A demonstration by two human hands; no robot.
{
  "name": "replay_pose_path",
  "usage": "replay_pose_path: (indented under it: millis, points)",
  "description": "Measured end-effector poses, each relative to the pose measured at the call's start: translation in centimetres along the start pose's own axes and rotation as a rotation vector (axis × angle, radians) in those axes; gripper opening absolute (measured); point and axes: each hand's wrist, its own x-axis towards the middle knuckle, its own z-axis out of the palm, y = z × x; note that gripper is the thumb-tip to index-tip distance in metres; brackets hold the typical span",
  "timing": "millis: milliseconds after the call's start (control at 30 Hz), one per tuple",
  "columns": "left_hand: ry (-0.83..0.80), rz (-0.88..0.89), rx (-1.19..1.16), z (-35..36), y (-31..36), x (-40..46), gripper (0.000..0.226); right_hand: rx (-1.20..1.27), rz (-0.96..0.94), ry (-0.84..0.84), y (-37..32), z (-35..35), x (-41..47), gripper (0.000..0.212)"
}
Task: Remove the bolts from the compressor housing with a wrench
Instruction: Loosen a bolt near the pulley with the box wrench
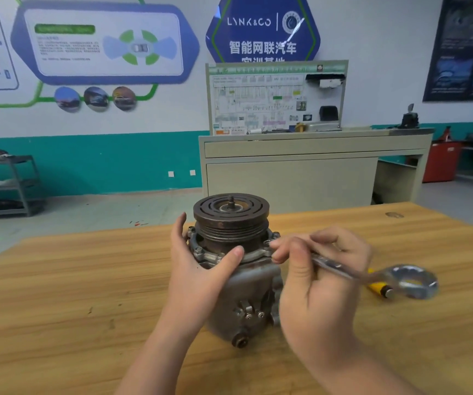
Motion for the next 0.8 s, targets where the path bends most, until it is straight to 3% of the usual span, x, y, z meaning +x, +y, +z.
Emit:
replay_pose_path:
  millis: [67, 133, 233, 300, 400, 467, 567, 667, 800]
  points:
    - [0.009, 0.003, -0.009, 0.2, 0.1, -0.1, 0.105, -0.102, -0.023, 0.076, -0.6, 0.8, -0.8, 0.038]
    - [0.016, 0.001, -0.018, 0.3, 0.1, -0.3, 0.101, -0.086, 0.055, 0.218, -0.8, 1.3, -1.1, 0.021]
    - [0.028, -0.005, -0.027, 0.4, 0.2, -0.5, 0.101, 0.333, 0.406, 0.549, -0.6, 1.3, 0.2, 0.017]
    - [0.029, -0.012, -0.039, 0.4, 0.0, -0.4, 0.1, 0.511, 0.627, 0.664, 1.3, 0.6, 1.8, 0.02]
    - [0.005, -0.022, -0.046, 0.3, -0.1, -0.2, 0.1, 0.727, 1.052, 0.539, 5.2, -0.3, 4.3, 0.024]
    - [-0.012, -0.025, -0.054, 0.1, -0.2, -0.2, 0.102, 0.768, 1.225, 0.324, 7.1, -0.6, 4.7, 0.021]
    - [-0.036, -0.032, -0.05, 0.0, -0.2, 0.0, 0.106, 0.722, 1.193, -0.03, 8.8, -1.1, 4.1, 0.018]
    - [-0.06, -0.037, -0.042, -0.4, -0.5, 0.3, 0.098, 0.839, 1.137, -0.224, 8.5, -1.3, 3.9, 0.027]
    - [-0.069, -0.068, -0.075, -1.2, -0.7, 0.9, 0.105, 0.804, 1.016, -0.11, 7.3, -2.2, 4.5, 0.031]
